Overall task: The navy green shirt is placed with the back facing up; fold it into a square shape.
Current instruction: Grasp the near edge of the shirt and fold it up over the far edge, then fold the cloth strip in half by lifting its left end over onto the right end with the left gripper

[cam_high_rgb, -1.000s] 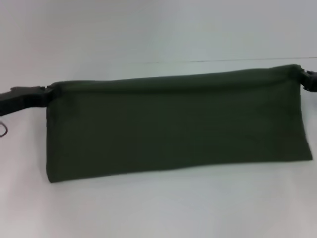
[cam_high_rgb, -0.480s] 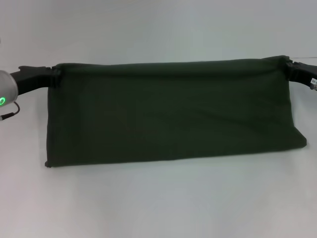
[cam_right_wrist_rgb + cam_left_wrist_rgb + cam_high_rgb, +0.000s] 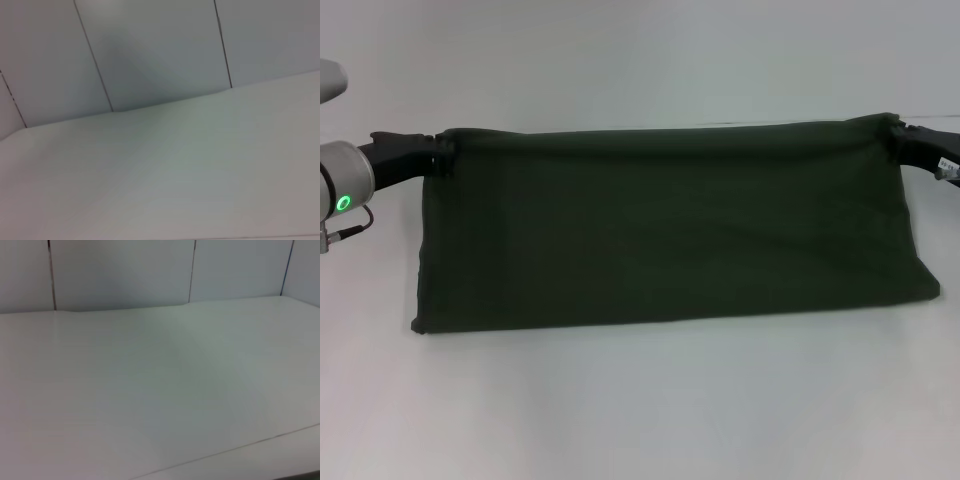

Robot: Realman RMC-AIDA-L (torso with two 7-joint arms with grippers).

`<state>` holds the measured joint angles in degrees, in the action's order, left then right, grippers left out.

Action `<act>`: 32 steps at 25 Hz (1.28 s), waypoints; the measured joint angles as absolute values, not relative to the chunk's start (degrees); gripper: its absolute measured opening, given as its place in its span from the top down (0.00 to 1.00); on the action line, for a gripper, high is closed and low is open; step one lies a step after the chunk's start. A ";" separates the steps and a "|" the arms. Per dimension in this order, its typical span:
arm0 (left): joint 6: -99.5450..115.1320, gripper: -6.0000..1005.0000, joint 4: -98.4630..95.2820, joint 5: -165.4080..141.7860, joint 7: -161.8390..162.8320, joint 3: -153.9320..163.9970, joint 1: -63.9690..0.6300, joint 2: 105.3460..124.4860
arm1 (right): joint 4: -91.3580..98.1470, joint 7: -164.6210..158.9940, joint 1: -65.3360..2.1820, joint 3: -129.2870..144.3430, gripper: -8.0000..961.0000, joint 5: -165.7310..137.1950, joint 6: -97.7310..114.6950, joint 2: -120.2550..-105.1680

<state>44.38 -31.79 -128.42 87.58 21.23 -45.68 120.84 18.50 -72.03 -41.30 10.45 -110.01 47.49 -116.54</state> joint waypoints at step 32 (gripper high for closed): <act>66.11 0.32 -39.62 -112.38 90.14 20.73 -34.94 123.61 | 25.00 -81.19 -35.37 14.12 0.29 -108.04 61.17 -115.70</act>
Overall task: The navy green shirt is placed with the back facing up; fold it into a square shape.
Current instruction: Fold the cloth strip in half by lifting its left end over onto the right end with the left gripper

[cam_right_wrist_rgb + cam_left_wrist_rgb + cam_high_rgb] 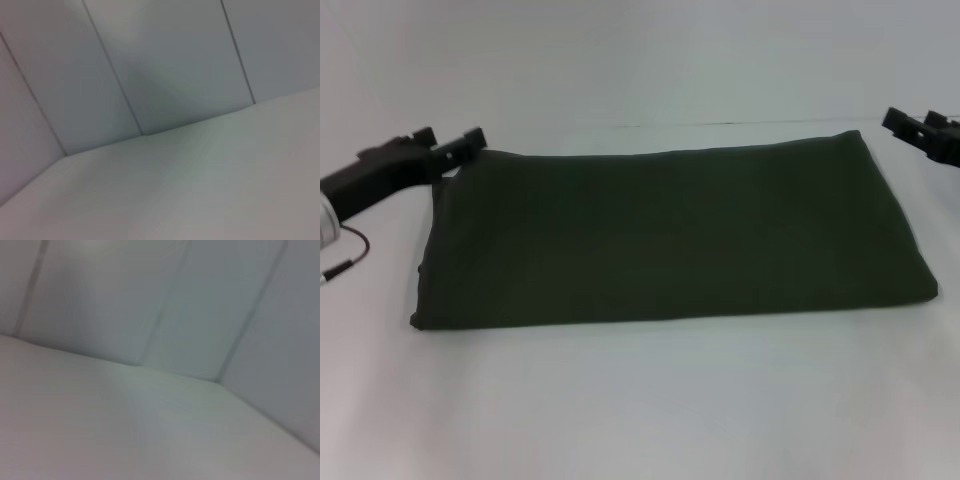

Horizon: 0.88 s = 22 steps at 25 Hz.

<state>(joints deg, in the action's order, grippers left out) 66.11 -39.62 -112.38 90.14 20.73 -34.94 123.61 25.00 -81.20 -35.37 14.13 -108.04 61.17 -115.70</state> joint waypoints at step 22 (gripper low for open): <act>88.40 0.11 -39.99 -113.55 95.87 16.21 -23.44 124.40 | 36.30 -103.55 -23.02 24.50 0.18 -111.97 82.68 -112.91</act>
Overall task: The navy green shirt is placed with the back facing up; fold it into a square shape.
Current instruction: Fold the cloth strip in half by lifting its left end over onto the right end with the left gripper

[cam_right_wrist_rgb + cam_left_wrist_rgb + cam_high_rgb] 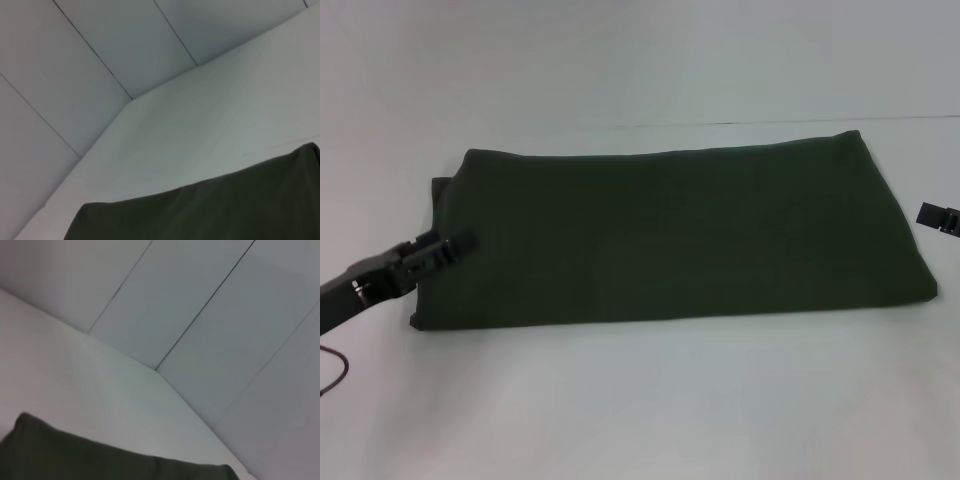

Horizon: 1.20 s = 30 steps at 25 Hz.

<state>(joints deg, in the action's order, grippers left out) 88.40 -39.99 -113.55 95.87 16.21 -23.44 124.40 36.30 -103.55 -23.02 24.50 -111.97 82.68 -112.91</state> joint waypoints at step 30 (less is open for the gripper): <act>91.86 0.11 -42.43 -124.94 118.42 15.76 -23.11 123.92 | 35.86 -103.47 -24.83 27.45 0.10 -113.72 84.64 -112.38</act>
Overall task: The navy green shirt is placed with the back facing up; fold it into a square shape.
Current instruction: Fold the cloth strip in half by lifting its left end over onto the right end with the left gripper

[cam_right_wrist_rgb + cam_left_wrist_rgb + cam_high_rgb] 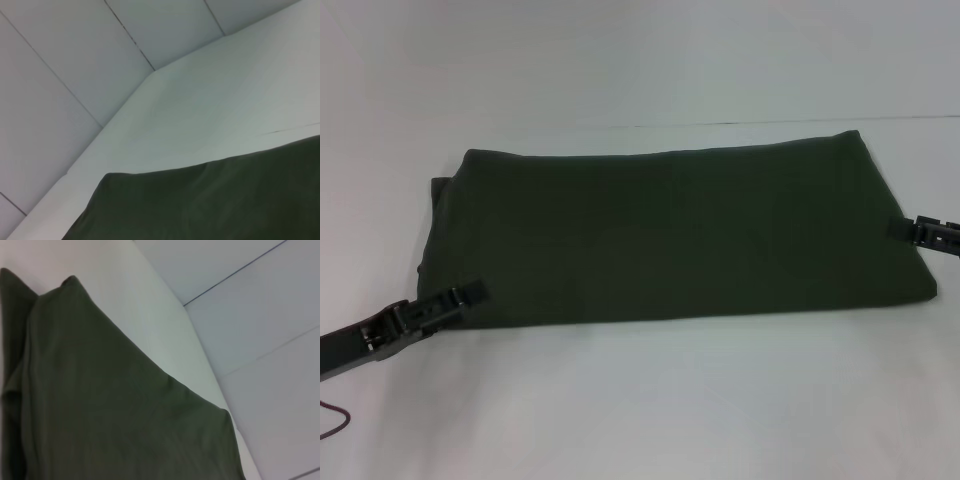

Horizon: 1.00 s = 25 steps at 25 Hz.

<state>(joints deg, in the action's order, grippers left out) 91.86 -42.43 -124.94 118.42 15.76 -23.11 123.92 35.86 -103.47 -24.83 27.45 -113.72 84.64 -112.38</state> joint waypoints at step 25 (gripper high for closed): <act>85.01 0.11 -42.81 -136.59 132.13 15.48 -27.39 121.85 | 36.16 -103.82 -25.84 26.77 0.04 -113.40 81.25 -112.28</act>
<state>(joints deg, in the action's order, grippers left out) 85.01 -42.81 -136.59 132.13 15.48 -27.39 121.85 36.16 -103.82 -25.84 26.77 -113.40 81.25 -112.28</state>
